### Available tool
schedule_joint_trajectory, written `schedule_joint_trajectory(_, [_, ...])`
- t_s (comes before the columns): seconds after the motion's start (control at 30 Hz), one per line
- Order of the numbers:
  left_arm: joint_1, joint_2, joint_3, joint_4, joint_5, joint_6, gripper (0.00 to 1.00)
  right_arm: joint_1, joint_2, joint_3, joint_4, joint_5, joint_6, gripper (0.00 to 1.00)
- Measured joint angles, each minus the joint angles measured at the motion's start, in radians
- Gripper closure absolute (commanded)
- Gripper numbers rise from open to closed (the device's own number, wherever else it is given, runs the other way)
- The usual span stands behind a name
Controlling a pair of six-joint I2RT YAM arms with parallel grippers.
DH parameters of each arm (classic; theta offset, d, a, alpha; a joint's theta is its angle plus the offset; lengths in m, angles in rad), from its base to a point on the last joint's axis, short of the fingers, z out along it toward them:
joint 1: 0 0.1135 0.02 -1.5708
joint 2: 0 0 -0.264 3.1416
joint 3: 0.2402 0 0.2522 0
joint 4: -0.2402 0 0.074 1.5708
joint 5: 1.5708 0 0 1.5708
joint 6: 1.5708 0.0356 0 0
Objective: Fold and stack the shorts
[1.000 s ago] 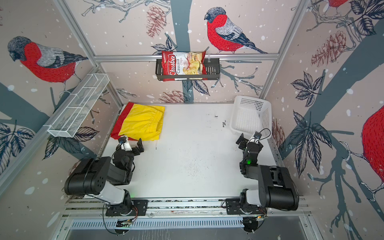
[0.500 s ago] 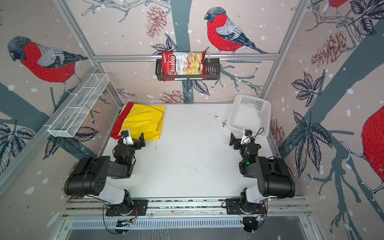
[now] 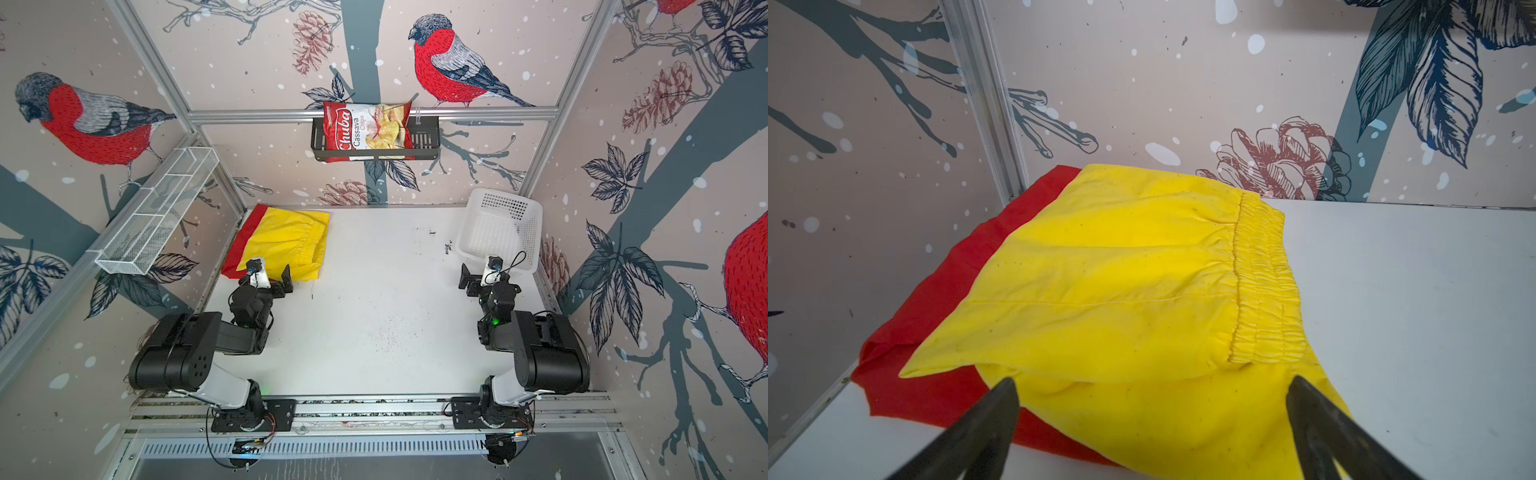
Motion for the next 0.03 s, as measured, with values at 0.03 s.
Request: schedule_joint_trajectory(0.03, [-0.002, 0.0, 0.0, 0.0, 0.0, 0.002, 0.01, 0.006, -0.001, 0.0, 0.0, 0.021, 0.002, 0.0])
